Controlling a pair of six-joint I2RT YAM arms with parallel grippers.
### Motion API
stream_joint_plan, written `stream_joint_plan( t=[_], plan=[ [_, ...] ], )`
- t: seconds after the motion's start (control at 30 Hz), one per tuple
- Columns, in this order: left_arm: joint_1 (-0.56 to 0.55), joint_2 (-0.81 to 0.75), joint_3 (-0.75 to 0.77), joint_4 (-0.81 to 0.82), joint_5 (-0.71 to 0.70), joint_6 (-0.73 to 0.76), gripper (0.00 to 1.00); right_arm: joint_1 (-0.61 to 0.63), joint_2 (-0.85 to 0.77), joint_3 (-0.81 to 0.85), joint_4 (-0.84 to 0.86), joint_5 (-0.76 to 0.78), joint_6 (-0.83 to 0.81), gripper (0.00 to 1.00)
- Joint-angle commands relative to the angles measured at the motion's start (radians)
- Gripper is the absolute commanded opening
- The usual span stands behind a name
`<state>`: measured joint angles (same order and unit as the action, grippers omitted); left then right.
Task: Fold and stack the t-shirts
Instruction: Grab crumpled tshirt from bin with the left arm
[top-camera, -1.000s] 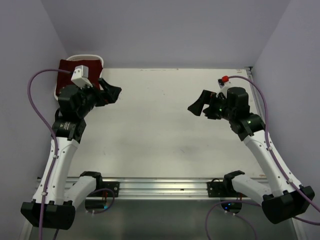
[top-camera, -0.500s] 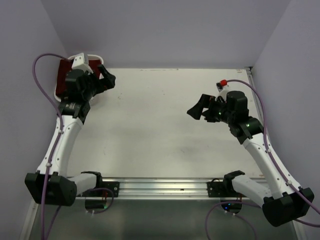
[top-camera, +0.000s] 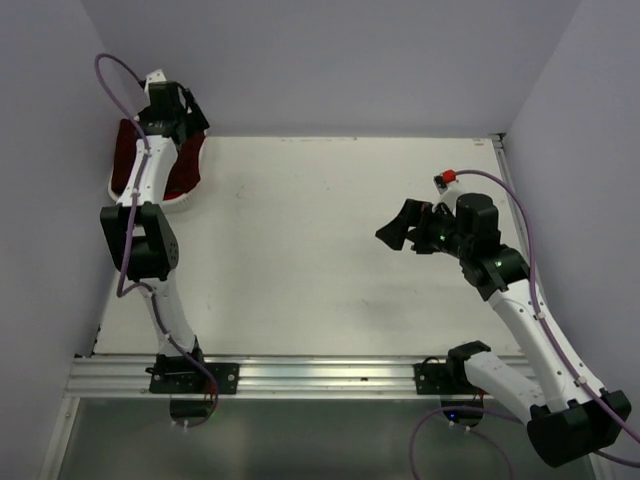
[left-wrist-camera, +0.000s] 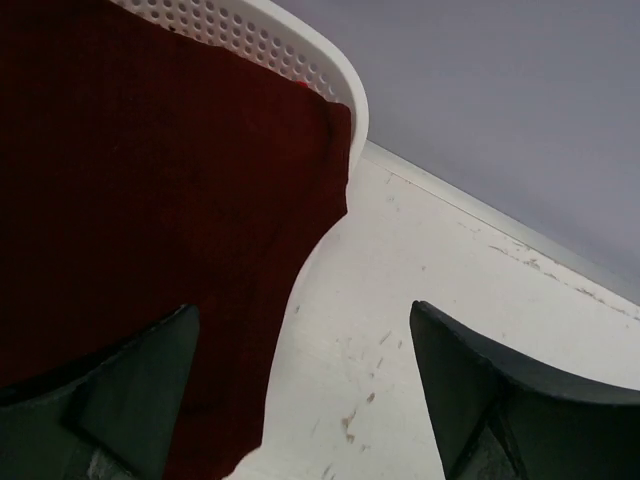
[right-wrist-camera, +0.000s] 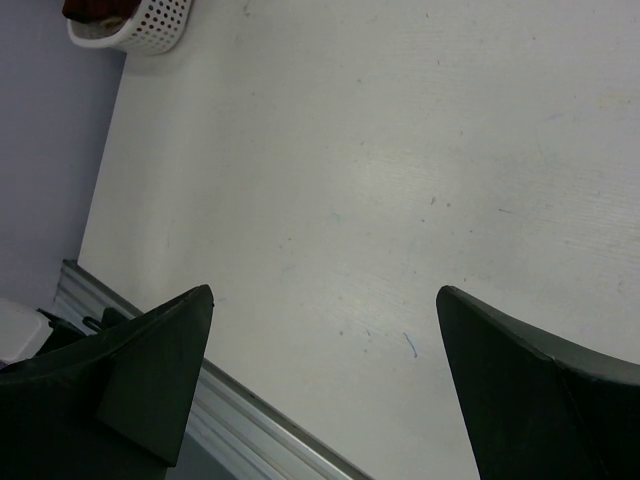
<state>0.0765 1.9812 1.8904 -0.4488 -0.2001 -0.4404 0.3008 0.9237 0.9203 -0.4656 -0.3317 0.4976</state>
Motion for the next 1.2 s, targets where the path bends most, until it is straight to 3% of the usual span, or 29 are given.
stream_joint_plan(
  t=[0.0, 0.23, 0.5, 0.6, 0.63, 0.73, 0.83, 0.93, 1.03, 1.07, 1.1, 1.17],
  plan=[
    [0.002, 0.132, 0.154, -0.099, -0.022, 0.048, 0.90, 0.001, -0.023, -0.024, 0.012, -0.007, -0.021, 0.99],
    [0.002, 0.298, 0.240, -0.073, 0.011, 0.077, 0.89, 0.001, -0.037, -0.057, 0.028, -0.017, -0.021, 0.99],
    [0.002, 0.301, 0.185, -0.065, 0.016, 0.081, 0.81, 0.001, -0.014, -0.060, 0.031, -0.020, -0.025, 0.99],
    [0.000, 0.298, 0.185, -0.065, -0.001, 0.104, 0.67, 0.001, -0.009, -0.060, 0.028, -0.018, -0.027, 0.99],
    [0.000, 0.300, 0.185, -0.068, -0.005, 0.109, 0.51, 0.001, -0.009, -0.060, 0.025, -0.017, -0.027, 0.99],
    [0.003, 0.300, 0.185, -0.076, -0.053, 0.126, 0.25, 0.001, -0.017, -0.063, 0.022, -0.013, -0.025, 0.99],
    [0.009, 0.301, 0.185, -0.102, -0.137, 0.123, 0.19, 0.001, -0.022, -0.066, 0.013, -0.007, -0.025, 0.99],
    [0.026, 0.298, 0.176, -0.116, -0.174, 0.109, 0.34, 0.001, -0.026, -0.067, 0.010, -0.004, -0.024, 0.99],
    [0.048, 0.288, 0.151, -0.122, -0.194, 0.089, 0.34, 0.001, -0.025, -0.066, 0.012, -0.001, -0.024, 0.99],
    [0.060, 0.285, 0.148, -0.119, -0.188, 0.088, 0.29, 0.001, -0.022, -0.066, 0.013, -0.003, -0.024, 0.99],
    [0.066, 0.280, 0.145, -0.119, -0.180, 0.085, 0.06, 0.001, -0.020, -0.064, 0.012, -0.003, -0.025, 0.99],
    [0.080, 0.277, 0.142, -0.114, -0.170, 0.081, 0.00, 0.001, -0.017, -0.064, 0.012, -0.001, -0.022, 0.99]
  ],
)
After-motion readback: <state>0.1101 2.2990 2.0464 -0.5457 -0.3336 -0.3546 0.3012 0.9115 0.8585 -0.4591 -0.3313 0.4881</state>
